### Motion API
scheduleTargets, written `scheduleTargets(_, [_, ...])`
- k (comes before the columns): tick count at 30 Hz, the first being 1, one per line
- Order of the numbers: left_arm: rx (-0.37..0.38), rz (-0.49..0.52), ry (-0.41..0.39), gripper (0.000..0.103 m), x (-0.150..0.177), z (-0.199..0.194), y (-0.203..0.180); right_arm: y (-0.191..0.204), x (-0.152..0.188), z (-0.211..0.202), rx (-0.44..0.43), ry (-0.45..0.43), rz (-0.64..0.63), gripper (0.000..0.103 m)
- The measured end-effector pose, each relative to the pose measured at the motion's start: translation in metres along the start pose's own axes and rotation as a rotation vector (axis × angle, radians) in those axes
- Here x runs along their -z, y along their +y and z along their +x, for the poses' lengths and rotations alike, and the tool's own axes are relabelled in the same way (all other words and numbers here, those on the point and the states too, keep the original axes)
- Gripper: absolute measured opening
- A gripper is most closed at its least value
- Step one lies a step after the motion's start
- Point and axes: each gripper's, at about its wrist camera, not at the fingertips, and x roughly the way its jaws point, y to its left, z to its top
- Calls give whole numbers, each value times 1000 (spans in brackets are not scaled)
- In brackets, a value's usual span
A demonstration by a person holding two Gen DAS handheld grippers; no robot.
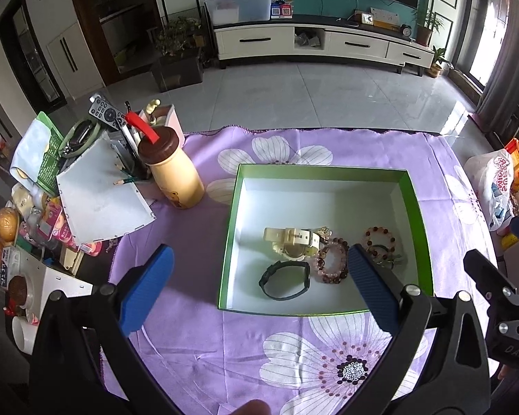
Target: Organize jewelry
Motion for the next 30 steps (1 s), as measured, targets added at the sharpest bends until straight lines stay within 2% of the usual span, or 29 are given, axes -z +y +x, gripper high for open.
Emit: scheduleTargets(30, [10, 21, 37, 101, 2, 28, -11, -3, 8, 30, 5, 43, 10, 102])
